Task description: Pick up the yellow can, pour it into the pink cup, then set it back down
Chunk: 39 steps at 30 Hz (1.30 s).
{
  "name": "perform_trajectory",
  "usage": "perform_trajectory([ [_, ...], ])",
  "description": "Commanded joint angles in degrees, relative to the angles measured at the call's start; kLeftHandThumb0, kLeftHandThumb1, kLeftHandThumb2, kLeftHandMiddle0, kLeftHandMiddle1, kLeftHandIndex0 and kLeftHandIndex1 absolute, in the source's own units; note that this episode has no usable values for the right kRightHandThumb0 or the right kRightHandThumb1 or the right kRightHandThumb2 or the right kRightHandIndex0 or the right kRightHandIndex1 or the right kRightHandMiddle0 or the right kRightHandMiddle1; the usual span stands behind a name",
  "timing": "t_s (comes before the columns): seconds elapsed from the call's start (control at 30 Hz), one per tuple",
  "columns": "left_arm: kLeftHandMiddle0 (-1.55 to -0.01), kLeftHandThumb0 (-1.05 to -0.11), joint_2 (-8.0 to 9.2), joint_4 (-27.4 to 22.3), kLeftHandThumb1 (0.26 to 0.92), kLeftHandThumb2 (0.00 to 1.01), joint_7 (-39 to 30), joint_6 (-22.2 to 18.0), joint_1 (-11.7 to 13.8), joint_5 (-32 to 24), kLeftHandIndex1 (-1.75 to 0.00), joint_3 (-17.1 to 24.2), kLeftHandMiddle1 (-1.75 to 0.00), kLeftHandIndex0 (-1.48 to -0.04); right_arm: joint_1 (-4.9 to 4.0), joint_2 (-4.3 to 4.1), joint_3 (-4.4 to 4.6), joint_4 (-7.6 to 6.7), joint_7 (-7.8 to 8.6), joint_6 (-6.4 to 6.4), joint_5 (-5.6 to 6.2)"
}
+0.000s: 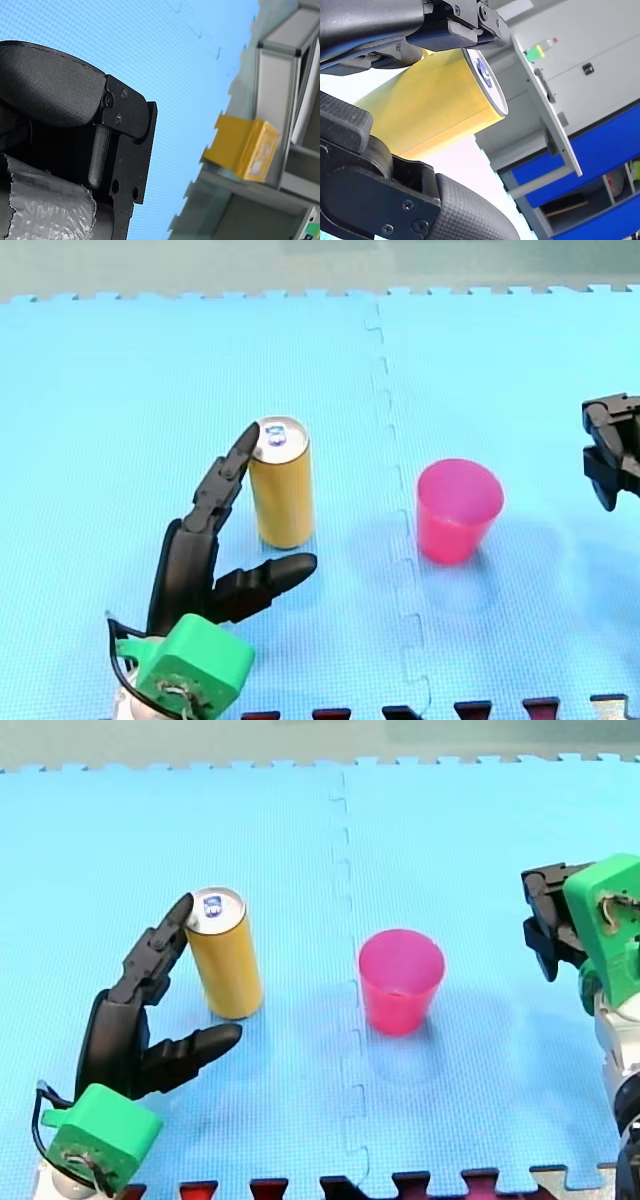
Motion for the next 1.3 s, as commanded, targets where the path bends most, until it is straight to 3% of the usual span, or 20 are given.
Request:
perform_trajectory([
  [0.0, -0.25, -1.048, -0.02, -1.32, 0.811, 0.0, -0.28, 0.9, 0.58, -0.29, 0.0, 0.21, 0.0, -0.25, -0.3, -0.34, -0.14, 0.03, 0.02, 0.16, 0.15],
  [0.2, -0.25, -1.048, -0.15, -3.05, 0.814, 0.0, 3.23, 3.4, 1.03, 1.21, 0.0, 1.74, 0.0, -0.25, -0.37, -0.31, -0.16, 0.03, -0.09, 0.28, 0.13],
  [0.37, -0.26, -1.048, 1.34, 2.39, 0.82, 0.0, 9.44, 4.27, -3.24, 2.71, 0.0, 3.88, 0.0, -0.24, -0.44, -0.76, -0.29, -0.02, -0.08, 0.33, 0.2],
  [0.53, -0.26, -1.048, 1.98, 5.17, 0.833, 0.01, 10.85, 2.75, -4.63, 2.72, 0.0, 4.11, 0.0, -0.24, -0.54, -1.15, -0.5, -0.03, 0.2, 0.54, 0.41],
  [0.97, -0.25, -1.048, 3.4, 7.02, 0.861, 0.01, 14.63, 0.46, -5.05, 4.88, 0.0, 3.83, 0.0, -0.22, -1.07, -1.0, -1.59, 0.11, 0.1, 2.04, 1.28],
  [1.27, -0.26, -1.048, 3.12, 6.48, 0.868, 0.01, 14.98, 0.46, -4.21, 5.47, 0.0, 3.08, 0.0, -0.21, -1.07, -1.29, -1.31, 0.08, -0.36, 2.23, 0.91],
])
